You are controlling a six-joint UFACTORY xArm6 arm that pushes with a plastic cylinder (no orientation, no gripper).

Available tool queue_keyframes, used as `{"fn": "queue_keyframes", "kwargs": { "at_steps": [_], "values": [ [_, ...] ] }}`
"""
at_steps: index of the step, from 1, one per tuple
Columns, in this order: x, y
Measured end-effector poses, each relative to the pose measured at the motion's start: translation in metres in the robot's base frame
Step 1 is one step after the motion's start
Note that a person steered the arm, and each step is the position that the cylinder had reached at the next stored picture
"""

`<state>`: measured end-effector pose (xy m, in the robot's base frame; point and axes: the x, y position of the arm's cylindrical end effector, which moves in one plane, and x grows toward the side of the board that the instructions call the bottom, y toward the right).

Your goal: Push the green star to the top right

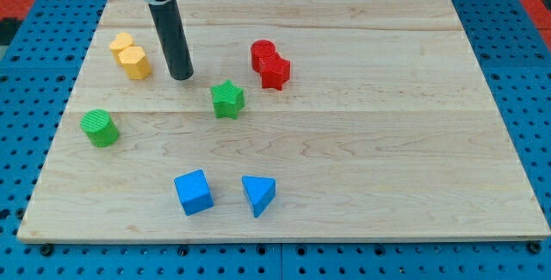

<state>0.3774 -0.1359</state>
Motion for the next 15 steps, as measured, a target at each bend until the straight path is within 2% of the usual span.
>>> {"fn": "queue_keyframes", "kwargs": {
  "at_steps": [2,4,6,7,15],
  "values": [
    [-0.001,0.000],
    [0.038,0.004],
    [0.053,0.092],
    [0.056,0.104],
    [0.067,0.114]
  ]
}}
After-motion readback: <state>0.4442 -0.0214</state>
